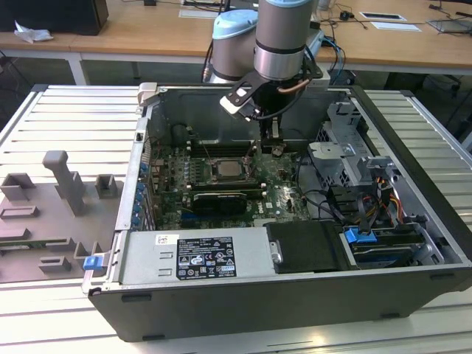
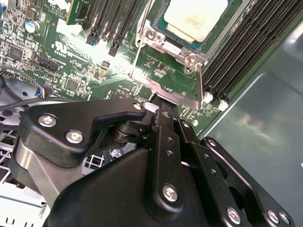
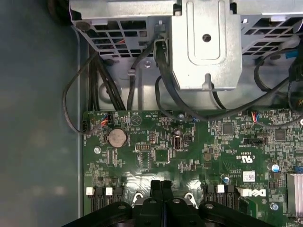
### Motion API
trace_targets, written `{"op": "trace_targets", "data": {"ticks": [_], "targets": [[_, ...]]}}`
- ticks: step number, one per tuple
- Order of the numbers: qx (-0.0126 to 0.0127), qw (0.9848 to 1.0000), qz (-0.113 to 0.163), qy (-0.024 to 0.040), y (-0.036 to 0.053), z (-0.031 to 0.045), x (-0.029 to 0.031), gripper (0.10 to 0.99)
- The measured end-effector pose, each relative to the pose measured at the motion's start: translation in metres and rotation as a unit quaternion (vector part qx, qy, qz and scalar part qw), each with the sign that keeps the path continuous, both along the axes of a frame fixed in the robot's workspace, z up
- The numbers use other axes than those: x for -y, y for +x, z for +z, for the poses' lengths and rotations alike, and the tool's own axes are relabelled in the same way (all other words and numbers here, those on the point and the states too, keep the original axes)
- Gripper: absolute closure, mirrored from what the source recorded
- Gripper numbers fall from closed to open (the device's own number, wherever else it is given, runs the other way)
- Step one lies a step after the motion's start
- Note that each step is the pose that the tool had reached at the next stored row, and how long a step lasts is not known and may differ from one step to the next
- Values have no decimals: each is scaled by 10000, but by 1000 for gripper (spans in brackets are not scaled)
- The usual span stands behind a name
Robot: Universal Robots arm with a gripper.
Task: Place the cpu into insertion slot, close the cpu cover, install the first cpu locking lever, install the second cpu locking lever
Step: 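Close the cpu cover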
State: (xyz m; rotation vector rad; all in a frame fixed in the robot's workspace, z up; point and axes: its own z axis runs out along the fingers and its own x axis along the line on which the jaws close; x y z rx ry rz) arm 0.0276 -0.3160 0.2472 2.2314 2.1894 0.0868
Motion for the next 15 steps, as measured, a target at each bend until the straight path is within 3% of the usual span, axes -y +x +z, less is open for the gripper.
{"op": "trace_targets", "data": {"ticks": [15], "targets": [[-1, 10000, 2, -1, -221, -46, 0, 980]]}}
